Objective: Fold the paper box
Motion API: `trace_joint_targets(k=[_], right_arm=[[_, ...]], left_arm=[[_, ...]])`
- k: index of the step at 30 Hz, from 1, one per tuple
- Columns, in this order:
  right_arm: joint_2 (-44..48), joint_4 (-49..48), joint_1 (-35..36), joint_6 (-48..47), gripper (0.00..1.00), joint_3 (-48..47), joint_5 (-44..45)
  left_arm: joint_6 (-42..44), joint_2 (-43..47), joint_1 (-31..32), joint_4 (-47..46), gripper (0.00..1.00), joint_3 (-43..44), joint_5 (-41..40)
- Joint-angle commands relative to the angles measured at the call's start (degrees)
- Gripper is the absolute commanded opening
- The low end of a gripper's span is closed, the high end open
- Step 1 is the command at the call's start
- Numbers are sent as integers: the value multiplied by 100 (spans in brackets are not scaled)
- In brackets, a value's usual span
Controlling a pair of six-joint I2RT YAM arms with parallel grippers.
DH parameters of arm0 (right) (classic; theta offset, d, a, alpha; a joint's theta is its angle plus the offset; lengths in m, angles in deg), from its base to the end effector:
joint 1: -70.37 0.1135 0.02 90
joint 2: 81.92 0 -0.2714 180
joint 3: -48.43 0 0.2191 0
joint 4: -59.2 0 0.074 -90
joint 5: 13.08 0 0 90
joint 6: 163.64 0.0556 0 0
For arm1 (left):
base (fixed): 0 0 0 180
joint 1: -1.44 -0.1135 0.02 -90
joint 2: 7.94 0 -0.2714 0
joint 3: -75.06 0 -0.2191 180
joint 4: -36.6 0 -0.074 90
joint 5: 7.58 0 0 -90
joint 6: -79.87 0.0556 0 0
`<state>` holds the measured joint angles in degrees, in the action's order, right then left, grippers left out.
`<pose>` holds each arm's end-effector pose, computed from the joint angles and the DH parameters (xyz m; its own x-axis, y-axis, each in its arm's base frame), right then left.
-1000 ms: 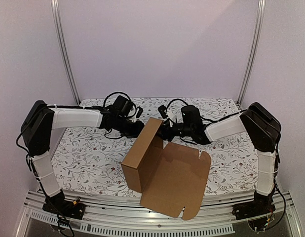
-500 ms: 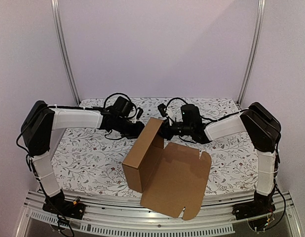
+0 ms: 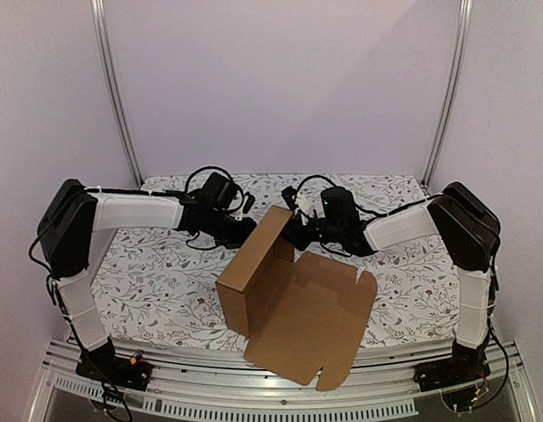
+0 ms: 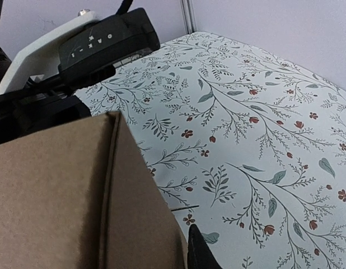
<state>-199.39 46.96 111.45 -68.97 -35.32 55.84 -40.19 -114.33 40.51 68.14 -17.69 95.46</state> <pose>0.3220 0.3072 0.1866 -0.3456 -0.2005 -0.9167 -0.8401 0.5014 0.2070 0.2908 -0.2523 0.2029 -0.8830 0.0883 -0.4610 0.3266 0.8209 -0.4685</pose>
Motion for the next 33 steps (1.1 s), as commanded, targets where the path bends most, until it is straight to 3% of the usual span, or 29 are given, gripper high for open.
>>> trace_joint_targets(k=[1,12,21,26,31,33], right_arm=[[88,224,-21,109,11,-52,428],[27,617,-12,440,9,-264,779],[593,720,-320,452,37,217,-234],[1343,1692,-613,-45,48,428,-568],[2285,2413,-759,-999,52,914,-607],[2683,3124,-816,-1317,52,855,-925]], left_arm=[[-58,122,199,-62,38,117,107],[-142,-177,483,-122,38,373,133],[-123,540,-102,-79,40,-295,-259],[234,1013,-354,494,48,-297,-766],[506,1495,-321,1097,50,14,-1280],[557,1787,-228,1211,50,61,-1573]])
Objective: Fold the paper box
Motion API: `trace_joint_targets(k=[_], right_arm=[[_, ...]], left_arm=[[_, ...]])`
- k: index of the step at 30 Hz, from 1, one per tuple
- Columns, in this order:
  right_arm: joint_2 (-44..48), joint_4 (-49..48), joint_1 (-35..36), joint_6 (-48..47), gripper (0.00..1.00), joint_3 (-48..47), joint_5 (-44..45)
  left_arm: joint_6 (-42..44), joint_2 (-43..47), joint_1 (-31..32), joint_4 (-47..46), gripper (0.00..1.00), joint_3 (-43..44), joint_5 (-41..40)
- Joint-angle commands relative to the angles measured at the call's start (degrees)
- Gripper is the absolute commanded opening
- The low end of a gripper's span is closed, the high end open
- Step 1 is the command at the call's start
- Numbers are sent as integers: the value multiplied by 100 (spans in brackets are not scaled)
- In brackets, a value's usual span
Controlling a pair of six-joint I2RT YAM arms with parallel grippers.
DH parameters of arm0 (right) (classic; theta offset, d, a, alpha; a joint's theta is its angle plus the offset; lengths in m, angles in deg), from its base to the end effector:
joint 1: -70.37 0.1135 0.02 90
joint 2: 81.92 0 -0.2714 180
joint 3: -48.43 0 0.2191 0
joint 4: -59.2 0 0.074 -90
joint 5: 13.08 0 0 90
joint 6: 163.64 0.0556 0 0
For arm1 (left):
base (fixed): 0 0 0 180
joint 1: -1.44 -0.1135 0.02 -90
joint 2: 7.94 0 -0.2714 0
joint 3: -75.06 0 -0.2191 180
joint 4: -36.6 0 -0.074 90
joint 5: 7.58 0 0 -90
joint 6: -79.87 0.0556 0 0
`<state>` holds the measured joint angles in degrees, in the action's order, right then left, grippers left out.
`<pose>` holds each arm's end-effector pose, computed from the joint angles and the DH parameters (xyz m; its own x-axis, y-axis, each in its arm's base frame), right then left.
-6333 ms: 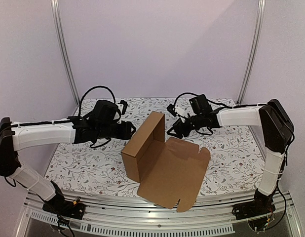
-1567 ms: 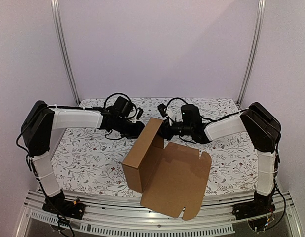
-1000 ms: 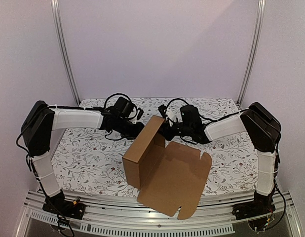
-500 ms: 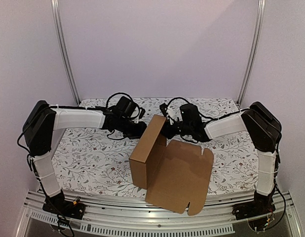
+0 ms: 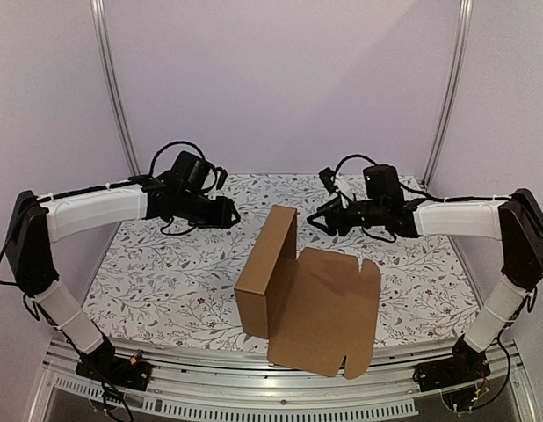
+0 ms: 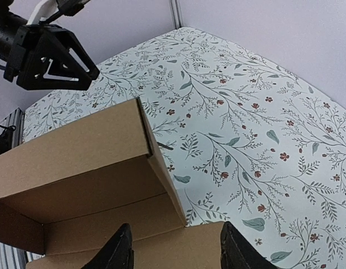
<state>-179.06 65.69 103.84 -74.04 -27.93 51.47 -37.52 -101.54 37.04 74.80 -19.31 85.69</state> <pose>0.2946 0.2234 0.2482 -0.3765 -0.2565 -0.8902 -0.8193 0.5408 0.1907 0.2776 -0.2027 0.2606 -0.8030 0.0100 -0.5960 0.2747 0.8935 -0.3551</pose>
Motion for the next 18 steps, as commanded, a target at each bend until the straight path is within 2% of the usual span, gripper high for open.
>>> trace_joint_targets(k=[1,3,5,7,11,15,18], right_arm=[[768,1742,-67,-967,52,-51,-795],[879,2610,-74,-1165,53,-358,-1358],[966,2993,-71,-1059,55,-515,-1899],[970,3110,-24,-717,59,-618,-2292],[577,3380,185,-123,59,-1037,-2767],[64,3742,454,13,59,-1436,-3236],[-42,3841,503,-41,58,-1401,-3274]], left_arm=[[316,669,175,582,50,211,-678],[360,1015,308,631,50,129,-872],[394,1386,384,678,50,-51,-976],[413,1698,444,699,50,-257,-1008],[438,2192,607,752,50,-650,-1059],[457,2471,895,783,50,-905,-939],[661,2405,1319,727,49,-845,-827]])
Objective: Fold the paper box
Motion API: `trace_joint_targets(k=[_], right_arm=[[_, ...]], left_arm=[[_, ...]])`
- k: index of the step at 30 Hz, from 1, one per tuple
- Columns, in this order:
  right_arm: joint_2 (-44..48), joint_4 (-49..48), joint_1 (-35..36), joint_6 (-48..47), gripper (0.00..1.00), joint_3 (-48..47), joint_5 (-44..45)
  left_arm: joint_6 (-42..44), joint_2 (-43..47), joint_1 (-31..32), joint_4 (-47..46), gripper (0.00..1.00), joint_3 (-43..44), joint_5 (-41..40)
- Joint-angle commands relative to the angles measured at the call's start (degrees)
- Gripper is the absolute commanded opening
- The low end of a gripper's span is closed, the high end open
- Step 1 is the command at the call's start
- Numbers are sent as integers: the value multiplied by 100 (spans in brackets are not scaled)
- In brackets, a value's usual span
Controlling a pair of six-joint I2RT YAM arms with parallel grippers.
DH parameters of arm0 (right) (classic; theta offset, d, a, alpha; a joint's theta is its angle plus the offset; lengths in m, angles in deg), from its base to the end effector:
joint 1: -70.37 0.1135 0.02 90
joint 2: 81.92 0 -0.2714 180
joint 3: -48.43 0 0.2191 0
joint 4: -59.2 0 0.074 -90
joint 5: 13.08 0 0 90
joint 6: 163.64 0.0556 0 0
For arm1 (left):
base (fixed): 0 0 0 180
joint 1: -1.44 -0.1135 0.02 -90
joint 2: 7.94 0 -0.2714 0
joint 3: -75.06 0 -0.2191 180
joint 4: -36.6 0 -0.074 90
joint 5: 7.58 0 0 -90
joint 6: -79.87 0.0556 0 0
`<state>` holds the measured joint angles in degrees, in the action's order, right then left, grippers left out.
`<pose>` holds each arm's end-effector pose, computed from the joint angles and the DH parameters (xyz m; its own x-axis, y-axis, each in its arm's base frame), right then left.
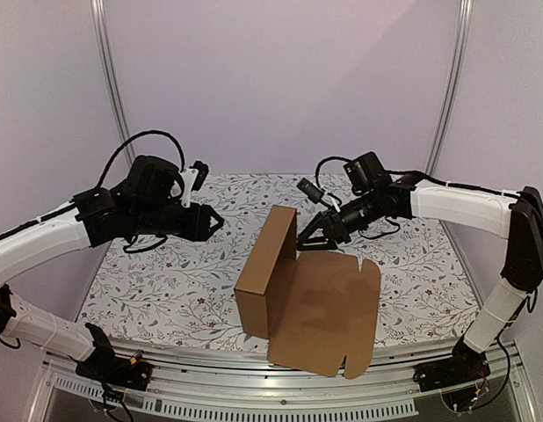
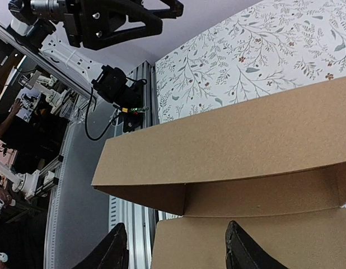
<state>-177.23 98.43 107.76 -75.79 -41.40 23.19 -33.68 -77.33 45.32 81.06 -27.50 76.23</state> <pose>0.2423 0.2416 0.2876 -0.5280 -0.4315 -0.7315 -0.8349 0.1060 0.5401 0.1811 -0.1658 0.3215 -0.6425 0.0668 -0.7633 0.4034 0.8764 -0.2629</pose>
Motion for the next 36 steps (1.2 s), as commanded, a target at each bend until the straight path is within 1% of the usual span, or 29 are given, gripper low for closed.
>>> trace_joint_targets(k=[1,4,6,10,12,14,17,23,26,29,32,36], right_arm=[[-212,698,93,109,58,-37,-382],[-64,1299,-15,-365,57,-18,-267],[106,1545,-110,-651,57,70,-172],[517,1587,-201,-905,57,374,158],[646,1589,-214,-996,58,482,248],[687,1586,-213,-1044,58,539,288],[612,1578,-212,-1051,58,537,252],[453,1578,-210,-980,58,472,189],[485,1592,-208,-980,58,442,196],[516,1598,-212,-1009,58,417,245],[546,1597,-214,-1073,58,401,409],[612,1603,-244,-1174,58,430,949]], left_arm=[[367,-76,664,98,48,66,180],[638,-230,1203,98,42,339,451],[736,-258,1412,42,35,392,559],[824,-274,1699,-500,15,127,1436],[756,-393,1789,-829,10,-42,1748],[687,-595,1834,-994,7,-117,1771],[577,-944,1835,-1093,6,-158,1582],[410,-1382,1818,-887,6,-139,1350],[421,-1212,1822,-898,6,-116,1342],[530,-832,1817,-958,9,-78,1063],[666,-371,1817,-1101,21,-12,725],[694,351,1817,-1406,37,-180,-41]])
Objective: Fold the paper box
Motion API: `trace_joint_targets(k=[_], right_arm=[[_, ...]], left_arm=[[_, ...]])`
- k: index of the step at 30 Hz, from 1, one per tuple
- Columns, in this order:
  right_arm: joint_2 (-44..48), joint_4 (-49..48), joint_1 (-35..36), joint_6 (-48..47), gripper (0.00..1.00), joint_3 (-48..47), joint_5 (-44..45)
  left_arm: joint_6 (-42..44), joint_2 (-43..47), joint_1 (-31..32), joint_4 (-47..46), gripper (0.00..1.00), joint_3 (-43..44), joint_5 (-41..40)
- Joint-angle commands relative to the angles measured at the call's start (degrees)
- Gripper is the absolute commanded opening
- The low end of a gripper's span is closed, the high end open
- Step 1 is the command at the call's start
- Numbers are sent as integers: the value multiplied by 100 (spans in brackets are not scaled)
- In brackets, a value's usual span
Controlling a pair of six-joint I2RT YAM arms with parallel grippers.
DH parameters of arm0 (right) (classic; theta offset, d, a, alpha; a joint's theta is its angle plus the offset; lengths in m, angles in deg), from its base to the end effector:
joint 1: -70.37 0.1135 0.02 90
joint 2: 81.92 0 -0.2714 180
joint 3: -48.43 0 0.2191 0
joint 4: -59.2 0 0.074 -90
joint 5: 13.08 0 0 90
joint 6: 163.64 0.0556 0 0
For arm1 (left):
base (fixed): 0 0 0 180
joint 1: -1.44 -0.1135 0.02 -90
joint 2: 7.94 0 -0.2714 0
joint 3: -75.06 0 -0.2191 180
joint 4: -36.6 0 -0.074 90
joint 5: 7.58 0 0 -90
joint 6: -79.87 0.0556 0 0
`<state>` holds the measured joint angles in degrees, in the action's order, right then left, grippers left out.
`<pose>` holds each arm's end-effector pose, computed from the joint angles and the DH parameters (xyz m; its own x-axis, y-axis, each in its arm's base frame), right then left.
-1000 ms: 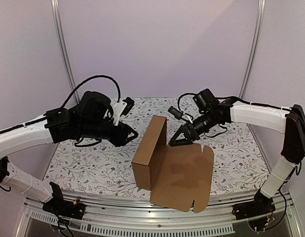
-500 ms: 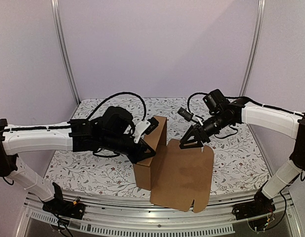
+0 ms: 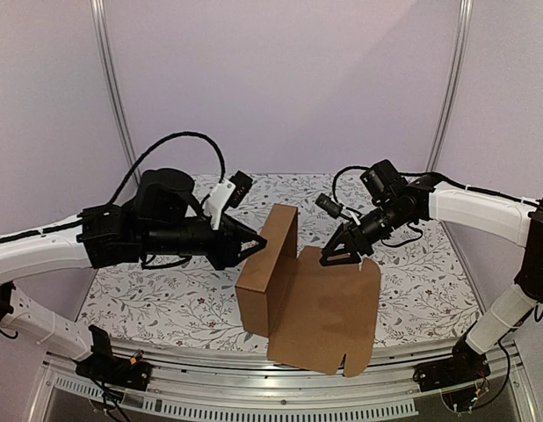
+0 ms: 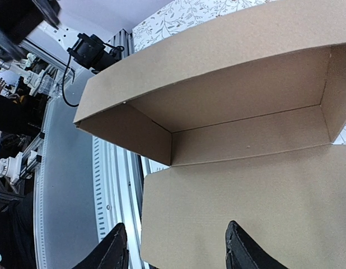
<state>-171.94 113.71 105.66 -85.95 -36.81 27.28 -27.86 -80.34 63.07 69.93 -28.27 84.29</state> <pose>0.2160 0.2048 0.2721 -0.5382 -0.5500 -0.6386 -0.8255 0.1909 0.5312 0.1265 -0.2382 0.3256 -0.4918 0.2701 -0.8278 0.7803 0.5586 -0.2813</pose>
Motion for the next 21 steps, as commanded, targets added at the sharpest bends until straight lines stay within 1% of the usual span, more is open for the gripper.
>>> trace_joint_targets(k=[1,5,8,10,13,16,17,21], right_arm=[[108,62,-67,-168,59,-24,634],[215,40,-205,-84,62,-48,1086],[210,52,-289,80,63,-206,1072],[168,90,-280,178,64,-288,665],[-97,-16,-126,520,65,-461,19],[-596,-240,86,1114,68,-747,-565],[-734,-387,149,1511,68,-822,-709],[-1393,-829,342,2331,70,-1127,-1062]], left_arm=[[105,764,45,-291,40,-154,-1069],[16,928,34,59,48,-254,-1690],[-237,808,38,460,51,-245,-2054],[-467,680,18,578,54,-292,-2166],[-768,437,-29,614,55,-366,-2105],[-1025,203,-37,630,54,-416,-2028],[-1103,160,-37,630,54,-437,-2008],[-1370,198,-37,529,53,-600,-1932]])
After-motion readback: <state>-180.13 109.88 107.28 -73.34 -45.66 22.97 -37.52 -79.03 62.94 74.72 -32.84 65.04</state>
